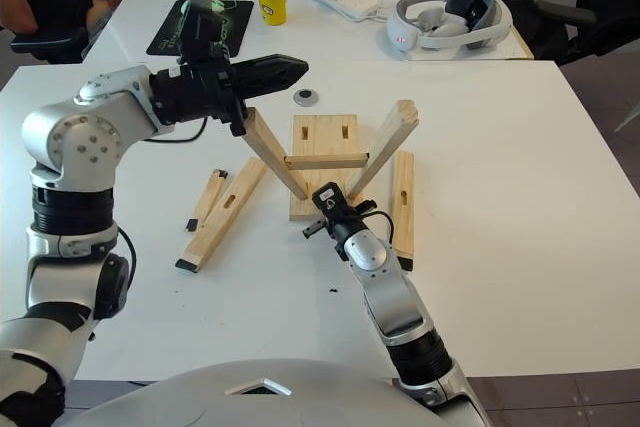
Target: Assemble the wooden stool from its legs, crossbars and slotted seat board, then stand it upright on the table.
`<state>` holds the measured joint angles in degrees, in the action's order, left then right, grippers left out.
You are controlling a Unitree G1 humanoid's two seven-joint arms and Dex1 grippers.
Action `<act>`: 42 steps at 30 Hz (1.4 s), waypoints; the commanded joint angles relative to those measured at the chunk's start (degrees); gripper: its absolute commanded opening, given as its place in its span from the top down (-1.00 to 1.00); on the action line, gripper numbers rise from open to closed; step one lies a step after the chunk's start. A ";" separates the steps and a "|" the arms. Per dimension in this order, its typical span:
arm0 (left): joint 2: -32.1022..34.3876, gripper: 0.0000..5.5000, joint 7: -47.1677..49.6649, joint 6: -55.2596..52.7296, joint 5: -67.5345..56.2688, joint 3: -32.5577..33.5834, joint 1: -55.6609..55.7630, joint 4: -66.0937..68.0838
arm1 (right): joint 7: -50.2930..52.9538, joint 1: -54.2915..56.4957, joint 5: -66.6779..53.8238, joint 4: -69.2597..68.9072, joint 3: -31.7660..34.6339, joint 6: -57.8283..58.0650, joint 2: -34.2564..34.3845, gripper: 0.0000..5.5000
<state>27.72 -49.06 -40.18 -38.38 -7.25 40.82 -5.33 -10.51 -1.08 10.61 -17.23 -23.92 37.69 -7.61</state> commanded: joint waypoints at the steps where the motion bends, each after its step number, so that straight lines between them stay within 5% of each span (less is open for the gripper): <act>1: -0.48 1.00 0.39 -2.24 5.08 -6.56 -4.93 2.33 | -3.82 -7.21 -2.31 7.32 -3.88 8.95 -1.14 1.00; 11: -4.90 1.00 8.41 -7.48 -6.54 10.24 9.69 0.69 | -3.24 -7.14 -2.12 8.41 -3.65 8.54 -0.47 1.00; 16: -8.42 1.00 20.60 -12.04 -26.23 24.80 22.71 1.59 | -3.09 -7.33 -1.98 8.17 -3.46 8.62 -0.49 1.00; 19: -9.28 1.00 22.87 -14.81 -29.34 23.75 20.17 -0.39 | -3.27 -7.30 -1.91 8.11 -3.62 8.73 -0.69 1.00; 25: 3.38 1.00 14.21 -15.65 -6.25 -8.30 -1.41 -7.22 | -3.59 -7.35 -1.79 6.92 -4.34 9.49 -1.12 1.00; 27: 2.70 1.00 15.86 -14.17 -0.68 -11.88 -2.43 -5.62 | -3.73 -7.25 -1.70 6.65 -4.68 9.73 -1.36 1.00; 31: -1.72 1.00 18.38 -10.23 3.08 -9.30 0.52 -2.09 | -3.55 -7.13 -1.71 6.60 -4.82 9.98 -1.43 1.00; 35: -9.37 1.00 23.11 -3.69 0.52 1.41 7.34 0.44 | -2.83 -6.98 -1.69 7.19 -4.24 9.08 -0.97 1.00; 42: -10.01 1.00 28.80 8.26 4.70 12.24 8.33 -4.08 | -1.37 -4.67 0.34 5.77 -3.95 -3.66 -2.29 1.00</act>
<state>16.98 -23.50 -36.50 -36.63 0.72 49.87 -6.02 -10.51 -2.09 10.83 -16.47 -25.80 37.32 -7.50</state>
